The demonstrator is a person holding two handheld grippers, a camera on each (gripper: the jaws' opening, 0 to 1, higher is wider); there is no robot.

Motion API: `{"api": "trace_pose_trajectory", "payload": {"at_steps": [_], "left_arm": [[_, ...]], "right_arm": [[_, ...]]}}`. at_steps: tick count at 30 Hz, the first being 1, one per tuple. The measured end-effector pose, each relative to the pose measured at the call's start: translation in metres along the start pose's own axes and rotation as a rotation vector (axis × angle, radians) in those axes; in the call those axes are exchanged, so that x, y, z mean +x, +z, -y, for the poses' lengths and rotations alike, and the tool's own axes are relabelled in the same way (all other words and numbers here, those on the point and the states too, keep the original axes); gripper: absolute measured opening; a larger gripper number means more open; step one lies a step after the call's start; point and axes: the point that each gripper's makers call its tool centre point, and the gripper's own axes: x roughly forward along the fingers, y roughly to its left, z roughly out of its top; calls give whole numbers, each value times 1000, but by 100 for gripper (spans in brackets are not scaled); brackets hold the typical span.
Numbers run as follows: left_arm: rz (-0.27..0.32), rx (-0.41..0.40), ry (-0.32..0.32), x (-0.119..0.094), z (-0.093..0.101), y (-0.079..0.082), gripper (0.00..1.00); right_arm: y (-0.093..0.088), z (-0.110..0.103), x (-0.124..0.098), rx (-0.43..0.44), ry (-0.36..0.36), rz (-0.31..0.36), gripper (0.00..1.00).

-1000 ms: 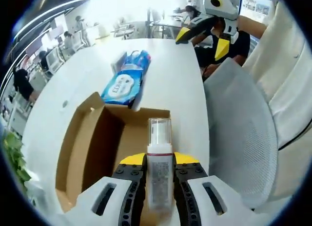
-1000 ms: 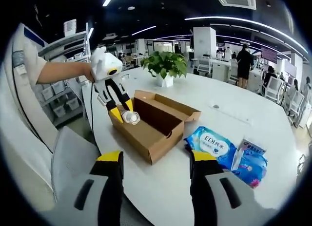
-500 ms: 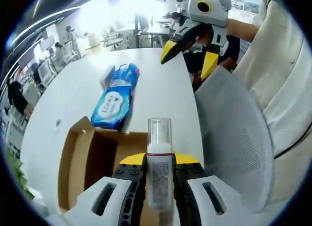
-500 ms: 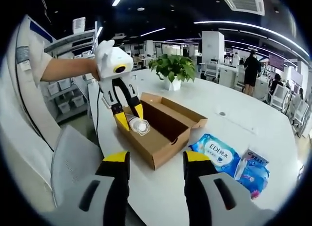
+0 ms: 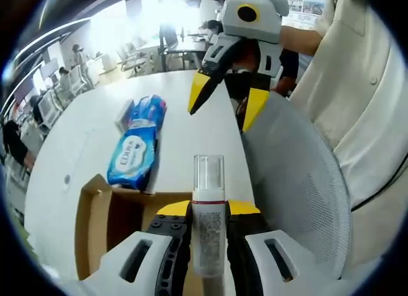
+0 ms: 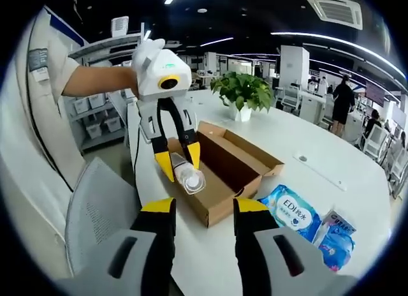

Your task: Operate the shoe box by opening the lid, removing the specified soft item, and placing it in the target area until the item is outside and the box remains undamaged.

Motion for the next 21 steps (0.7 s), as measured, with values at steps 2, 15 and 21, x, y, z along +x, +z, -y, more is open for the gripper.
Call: {"api": "trace_pose_trajectory", "payload": {"at_steps": [2, 15, 21], "left_arm": [[7, 5, -13, 2, 4, 4, 18], [38, 59, -71, 8, 13, 16, 18], [80, 83, -95, 8, 17, 24, 18]], "right_arm": [[1, -2, 1, -7, 10, 2, 31], [3, -20, 9, -68, 101, -8, 25], [4, -28, 12, -90, 131, -5, 22]]}}
